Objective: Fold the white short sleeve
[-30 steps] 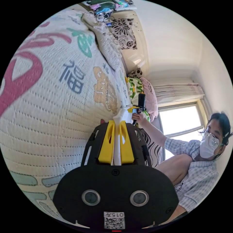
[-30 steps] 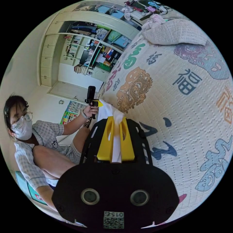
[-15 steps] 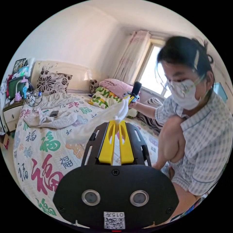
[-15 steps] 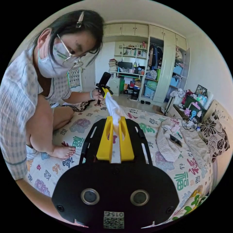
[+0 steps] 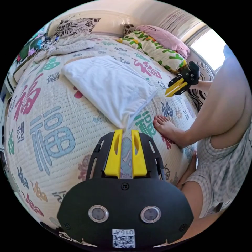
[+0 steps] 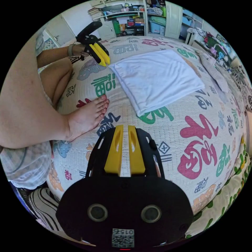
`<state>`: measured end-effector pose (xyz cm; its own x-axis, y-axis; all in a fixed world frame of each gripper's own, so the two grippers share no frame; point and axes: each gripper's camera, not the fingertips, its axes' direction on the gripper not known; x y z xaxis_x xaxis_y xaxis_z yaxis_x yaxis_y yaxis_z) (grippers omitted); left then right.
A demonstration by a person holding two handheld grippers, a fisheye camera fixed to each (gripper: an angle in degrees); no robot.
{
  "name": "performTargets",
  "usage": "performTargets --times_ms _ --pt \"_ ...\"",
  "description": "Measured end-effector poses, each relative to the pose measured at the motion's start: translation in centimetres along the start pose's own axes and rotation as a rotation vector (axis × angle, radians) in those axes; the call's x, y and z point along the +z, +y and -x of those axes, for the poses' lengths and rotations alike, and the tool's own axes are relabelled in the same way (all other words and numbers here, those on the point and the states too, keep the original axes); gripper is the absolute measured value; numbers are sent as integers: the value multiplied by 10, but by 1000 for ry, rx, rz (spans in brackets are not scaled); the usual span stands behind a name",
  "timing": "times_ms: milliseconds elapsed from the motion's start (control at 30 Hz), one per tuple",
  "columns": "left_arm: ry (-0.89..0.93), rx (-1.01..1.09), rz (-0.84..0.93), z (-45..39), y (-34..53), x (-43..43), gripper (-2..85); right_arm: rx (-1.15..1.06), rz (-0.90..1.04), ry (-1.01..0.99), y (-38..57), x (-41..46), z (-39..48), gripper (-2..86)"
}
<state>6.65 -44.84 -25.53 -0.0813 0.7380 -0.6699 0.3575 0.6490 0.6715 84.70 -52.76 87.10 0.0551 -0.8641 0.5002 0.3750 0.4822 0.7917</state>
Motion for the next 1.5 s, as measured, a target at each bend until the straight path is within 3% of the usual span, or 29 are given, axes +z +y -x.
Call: performTargets --times_ms 167,400,600,733,800,900,1033,1167,1333,1500 --pt "-103 8 -118 -30 3 -20 73 74 -203 -70 -7 -18 -8 84" --pt "-161 63 -1 -33 -15 29 12 12 -2 107 -39 38 -13 23" --pt "-193 111 -70 -36 1 4 -4 -15 -36 83 -22 29 -29 1" --pt "-294 180 39 -37 0 27 0 -45 40 105 -20 52 -40 21" --pt "-293 153 26 -31 0 22 7 18 13 21 -18 50 -53 45" --pt "-133 -7 -1 -4 7 -5 34 209 -100 -172 2 32 -89 71" --pt "125 -378 -171 58 33 -29 101 532 -231 -351 39 33 -147 107" --pt "391 -604 -289 115 44 -9 86 686 -285 -531 43 65 -192 92" --pt "454 -592 -254 137 37 -16 17 722 -322 -654 52 70 -227 15" --pt "495 -575 -250 148 44 -56 0 687 -291 -671 60 54 -242 -1"
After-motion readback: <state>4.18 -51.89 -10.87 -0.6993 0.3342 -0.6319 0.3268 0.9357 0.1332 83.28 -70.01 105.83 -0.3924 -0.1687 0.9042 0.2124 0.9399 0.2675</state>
